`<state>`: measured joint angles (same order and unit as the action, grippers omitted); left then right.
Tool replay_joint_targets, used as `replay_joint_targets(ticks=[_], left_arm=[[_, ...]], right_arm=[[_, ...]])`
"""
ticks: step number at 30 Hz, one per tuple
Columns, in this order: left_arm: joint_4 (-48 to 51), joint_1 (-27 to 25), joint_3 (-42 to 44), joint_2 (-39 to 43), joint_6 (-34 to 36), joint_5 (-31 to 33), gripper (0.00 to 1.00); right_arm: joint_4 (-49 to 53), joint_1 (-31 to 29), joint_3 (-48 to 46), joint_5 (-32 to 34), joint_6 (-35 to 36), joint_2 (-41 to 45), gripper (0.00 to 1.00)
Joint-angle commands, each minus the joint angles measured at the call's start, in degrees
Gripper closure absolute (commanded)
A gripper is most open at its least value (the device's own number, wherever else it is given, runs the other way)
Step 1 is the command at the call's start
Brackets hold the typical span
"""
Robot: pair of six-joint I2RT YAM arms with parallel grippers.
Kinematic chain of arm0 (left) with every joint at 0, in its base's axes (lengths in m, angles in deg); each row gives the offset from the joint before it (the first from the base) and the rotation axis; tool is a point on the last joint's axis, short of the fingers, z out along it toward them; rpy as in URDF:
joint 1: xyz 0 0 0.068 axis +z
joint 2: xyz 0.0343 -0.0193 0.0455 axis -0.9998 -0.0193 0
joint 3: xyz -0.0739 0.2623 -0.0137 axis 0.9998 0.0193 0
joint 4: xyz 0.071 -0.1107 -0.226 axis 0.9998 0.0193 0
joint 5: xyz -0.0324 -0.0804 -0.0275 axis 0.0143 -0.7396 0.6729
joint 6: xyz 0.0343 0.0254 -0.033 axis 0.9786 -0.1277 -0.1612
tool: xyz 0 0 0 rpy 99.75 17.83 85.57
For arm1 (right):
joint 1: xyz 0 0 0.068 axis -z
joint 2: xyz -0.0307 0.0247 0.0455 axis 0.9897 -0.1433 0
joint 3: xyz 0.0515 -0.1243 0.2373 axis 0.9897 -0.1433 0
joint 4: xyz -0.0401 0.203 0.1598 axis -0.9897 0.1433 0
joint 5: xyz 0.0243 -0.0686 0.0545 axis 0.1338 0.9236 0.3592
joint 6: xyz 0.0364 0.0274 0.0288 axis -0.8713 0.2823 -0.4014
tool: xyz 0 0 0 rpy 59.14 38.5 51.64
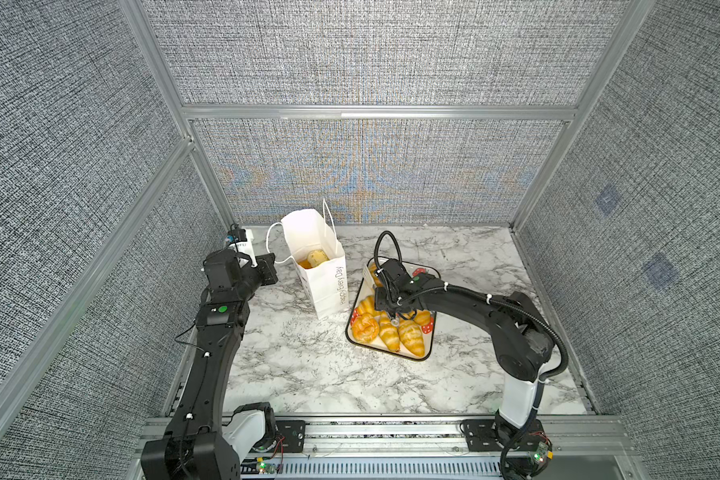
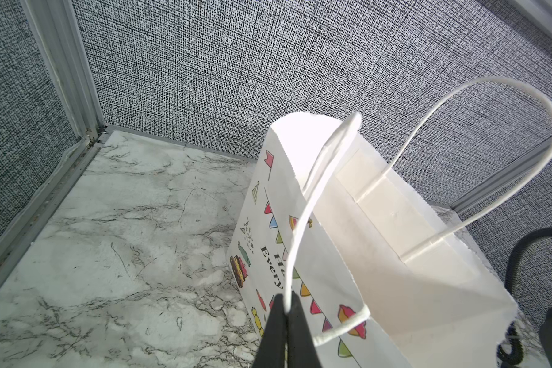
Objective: Place the fake bread into the paper bag
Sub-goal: 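Lower the open tongs onto a croissant on the tray with the right gripper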
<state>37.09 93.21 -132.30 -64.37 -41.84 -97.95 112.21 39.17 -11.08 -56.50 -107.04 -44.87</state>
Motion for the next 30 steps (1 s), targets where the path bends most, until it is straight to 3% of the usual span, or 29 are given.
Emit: replay_joint_targets(ticks=[1, 16, 25, 30], left_arm=[[-1.0, 0.1, 0.1, 0.1, 0.1, -0.2, 1.0], [-0.9, 0.1, 0.1, 0.1, 0.1, -0.1, 1.0], [-0.9, 0.1, 0.0, 0.1, 0.1, -0.1, 1.0], [-0.9, 0.1, 0.0, 0.1, 0.1, -0.1, 1.0]], right_arm=[[0.3, -0.1, 0.9, 0.0, 0.1, -0.5, 0.39], [0.8, 0.0, 0.6, 0.4, -0.1, -0.9, 0.41], [0.6, 0.0, 0.3, 0.5, 0.1, -0.6, 0.51], [0.7, 0.0, 0.0, 0.7, 0.1, -0.2, 0.61]])
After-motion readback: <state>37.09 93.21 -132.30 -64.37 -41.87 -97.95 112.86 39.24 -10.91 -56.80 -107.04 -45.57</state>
